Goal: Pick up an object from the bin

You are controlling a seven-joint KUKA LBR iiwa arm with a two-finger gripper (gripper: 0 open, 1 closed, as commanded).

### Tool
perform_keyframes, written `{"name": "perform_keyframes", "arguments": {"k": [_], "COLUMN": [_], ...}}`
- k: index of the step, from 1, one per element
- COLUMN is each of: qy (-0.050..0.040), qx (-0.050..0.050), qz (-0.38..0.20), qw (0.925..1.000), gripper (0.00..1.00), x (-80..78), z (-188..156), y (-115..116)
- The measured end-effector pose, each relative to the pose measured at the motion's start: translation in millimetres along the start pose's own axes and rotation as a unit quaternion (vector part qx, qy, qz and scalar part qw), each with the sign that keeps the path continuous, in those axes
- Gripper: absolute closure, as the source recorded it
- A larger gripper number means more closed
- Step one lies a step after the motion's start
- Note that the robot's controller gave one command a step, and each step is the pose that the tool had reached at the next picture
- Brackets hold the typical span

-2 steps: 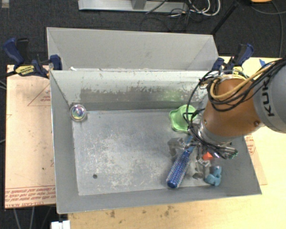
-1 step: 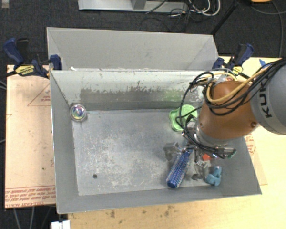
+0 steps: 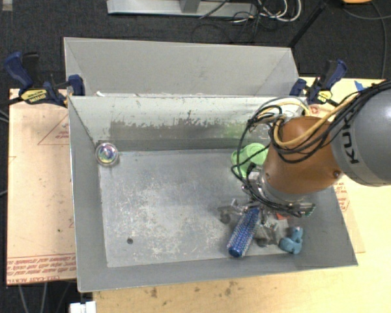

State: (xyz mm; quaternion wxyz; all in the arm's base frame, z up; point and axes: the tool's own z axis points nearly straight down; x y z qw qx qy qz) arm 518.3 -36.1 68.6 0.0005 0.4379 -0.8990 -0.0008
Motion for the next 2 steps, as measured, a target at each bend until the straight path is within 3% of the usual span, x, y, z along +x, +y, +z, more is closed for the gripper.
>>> {"name": "perform_keyframes", "arguments": {"k": [1,2], "qy": [-0.0002,-0.0001], "qx": [0.0,-0.001], "qz": [0.001,0.001], "qw": [1.0,1.0], "gripper": [0.0,1.0], "x": [-0.3,-0.1], "z": [0.1,0.7], "y": [-0.1,0.3]}}
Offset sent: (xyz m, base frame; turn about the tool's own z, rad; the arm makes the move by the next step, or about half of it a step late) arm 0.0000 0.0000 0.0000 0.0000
